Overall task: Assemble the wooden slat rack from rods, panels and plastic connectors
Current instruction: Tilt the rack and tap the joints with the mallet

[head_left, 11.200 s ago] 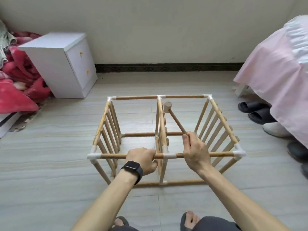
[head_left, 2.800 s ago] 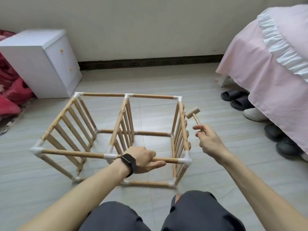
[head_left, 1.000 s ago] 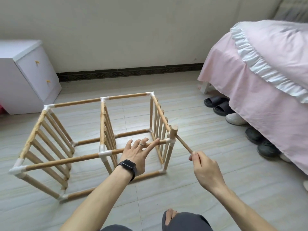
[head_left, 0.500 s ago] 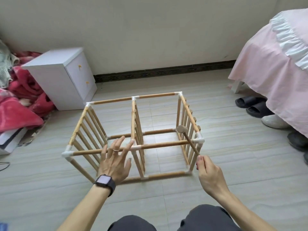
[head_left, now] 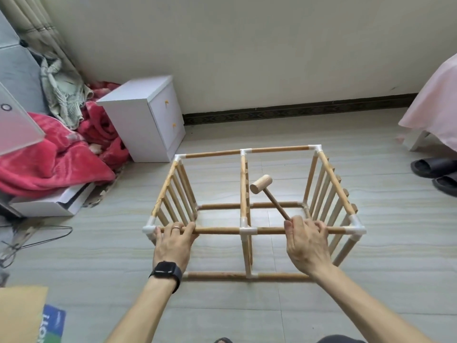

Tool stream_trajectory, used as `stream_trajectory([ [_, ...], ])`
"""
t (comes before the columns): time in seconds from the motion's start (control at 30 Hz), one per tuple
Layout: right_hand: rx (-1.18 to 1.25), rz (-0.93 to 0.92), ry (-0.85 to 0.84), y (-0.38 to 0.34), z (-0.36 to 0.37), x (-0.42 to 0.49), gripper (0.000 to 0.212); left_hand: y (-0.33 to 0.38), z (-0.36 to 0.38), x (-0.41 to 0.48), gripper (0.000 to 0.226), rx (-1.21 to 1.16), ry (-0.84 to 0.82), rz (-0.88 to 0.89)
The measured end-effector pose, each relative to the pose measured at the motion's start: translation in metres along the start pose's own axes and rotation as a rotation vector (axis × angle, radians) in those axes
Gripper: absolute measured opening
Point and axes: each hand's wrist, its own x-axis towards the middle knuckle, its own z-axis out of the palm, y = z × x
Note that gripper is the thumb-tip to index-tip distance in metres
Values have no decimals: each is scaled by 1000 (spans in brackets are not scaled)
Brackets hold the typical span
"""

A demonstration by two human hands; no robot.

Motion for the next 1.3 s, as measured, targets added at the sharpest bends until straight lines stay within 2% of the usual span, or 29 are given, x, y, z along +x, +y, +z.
stream_trajectory([
  [0.1,-18,15,-46,1,-9,6,37,-2,-5,3,31,-7,35,81],
  [0.2,14,22,-46,0,-32,25,44,8,-21,9,30,-45,78,86],
  [0.43,32,62,140,2,-99,81,40,45,-83,54,36,-112,206,152],
  [0.57,125,101,309,5,-104,57,30,72,-101,88,35,-201,229,162],
  [0.63,234,60,273,10,-90,25,26,86,-104,107,33,-256,246,141],
  [0.7,299,66,147,21,-69,-11,29,97,-103,125,32,-284,249,115],
  [0.77,267,116,1,34,-45,-41,35,106,-99,144,36,-290,249,77],
  [0.83,184,131,-81,46,-27,-57,39,113,-95,162,46,-243,212,34],
  [0.93,25,56,-2,55,-16,-53,35,125,-78,169,65,-183,116,24],
  [1.0,-22,24,42,55,-14,-42,33,133,-56,148,65,-203,102,92],
  [1.07,-44,39,54,53,-13,-29,32,137,-29,109,52,-231,72,185],
  [1.1,-55,40,66,52,-11,-23,31,136,-16,86,52,-233,26,218],
  [1.17,-78,40,79,50,-11,-16,30,131,4,45,73,-196,-82,275],
  [1.23,-84,43,59,50,-13,-9,29,125,19,24,71,-159,-191,252],
  [1.3,-81,44,39,46,-18,-7,29,121,23,18,67,-136,-208,203],
])
